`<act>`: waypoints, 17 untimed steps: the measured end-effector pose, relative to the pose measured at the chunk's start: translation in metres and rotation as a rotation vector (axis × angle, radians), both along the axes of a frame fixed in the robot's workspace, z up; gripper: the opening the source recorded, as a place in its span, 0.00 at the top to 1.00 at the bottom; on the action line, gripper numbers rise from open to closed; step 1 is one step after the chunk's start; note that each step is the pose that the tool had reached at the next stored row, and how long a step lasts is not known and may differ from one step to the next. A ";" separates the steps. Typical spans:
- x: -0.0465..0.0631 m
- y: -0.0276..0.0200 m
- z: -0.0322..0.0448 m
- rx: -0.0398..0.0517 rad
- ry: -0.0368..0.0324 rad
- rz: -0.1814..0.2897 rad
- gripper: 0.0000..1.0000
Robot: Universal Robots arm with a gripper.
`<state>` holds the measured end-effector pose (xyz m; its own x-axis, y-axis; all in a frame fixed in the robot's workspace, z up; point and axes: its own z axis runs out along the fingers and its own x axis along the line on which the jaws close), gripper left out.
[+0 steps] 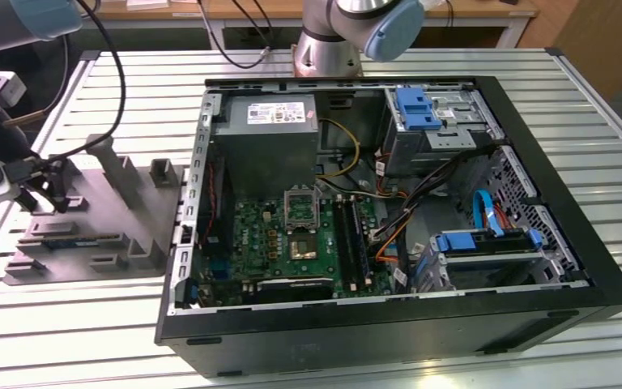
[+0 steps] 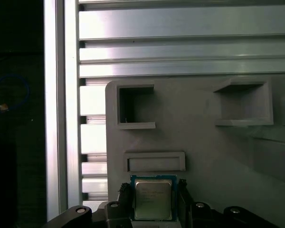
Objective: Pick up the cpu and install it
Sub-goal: 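Pick up the cpu and move it towards the insertion slot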
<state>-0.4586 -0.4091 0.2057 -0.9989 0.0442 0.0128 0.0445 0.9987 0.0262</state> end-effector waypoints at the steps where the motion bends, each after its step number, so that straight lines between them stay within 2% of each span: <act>1: 0.000 0.0000 0.0002 0.0000 0.0000 0.000 0.53; 17: 0.000 0.0000 0.0036 0.0000 -0.0001 0.000 0.53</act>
<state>-0.4586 -0.4091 0.2093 -0.9989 0.0442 0.0127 0.0445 0.9987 0.0262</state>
